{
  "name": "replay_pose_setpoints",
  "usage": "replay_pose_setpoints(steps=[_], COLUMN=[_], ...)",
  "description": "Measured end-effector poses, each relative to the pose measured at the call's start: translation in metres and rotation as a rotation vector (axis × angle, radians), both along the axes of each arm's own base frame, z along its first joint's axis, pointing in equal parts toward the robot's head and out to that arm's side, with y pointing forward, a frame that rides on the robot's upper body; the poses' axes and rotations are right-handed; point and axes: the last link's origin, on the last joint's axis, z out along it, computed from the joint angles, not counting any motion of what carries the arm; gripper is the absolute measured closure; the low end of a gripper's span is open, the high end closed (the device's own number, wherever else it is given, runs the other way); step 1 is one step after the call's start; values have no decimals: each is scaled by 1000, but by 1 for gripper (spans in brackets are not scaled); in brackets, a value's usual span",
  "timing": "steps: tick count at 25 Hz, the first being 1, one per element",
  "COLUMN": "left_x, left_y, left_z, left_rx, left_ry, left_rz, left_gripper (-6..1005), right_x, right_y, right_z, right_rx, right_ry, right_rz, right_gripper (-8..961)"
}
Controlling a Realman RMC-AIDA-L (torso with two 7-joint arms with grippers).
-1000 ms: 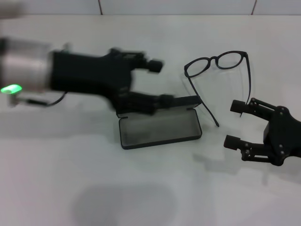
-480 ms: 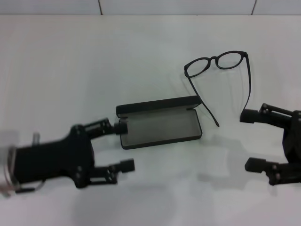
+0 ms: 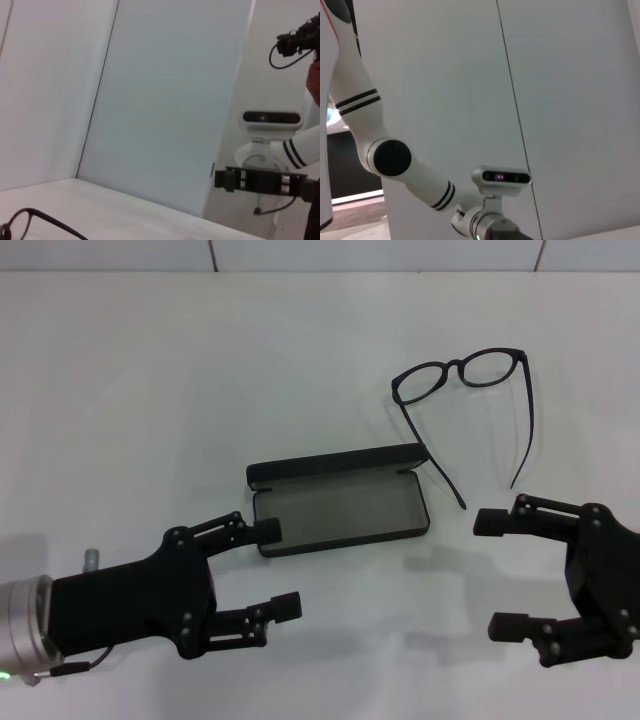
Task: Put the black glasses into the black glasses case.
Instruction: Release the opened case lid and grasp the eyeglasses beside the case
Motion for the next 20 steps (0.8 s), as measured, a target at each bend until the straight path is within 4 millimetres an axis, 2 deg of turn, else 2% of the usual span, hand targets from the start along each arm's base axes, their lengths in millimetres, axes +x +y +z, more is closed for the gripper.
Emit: replay_pose_setpoints(steps=[20], left_x=[11], left_y=[6], left_z=[5], left_rx=[-97], left_ry=[-45], left_rz=[3], left_gripper=[166], right_x=[-3], right_y=[8], right_z=[-8], right_rx=[14], right_ry=[-33], right_rz=[-14], right_gripper=[78])
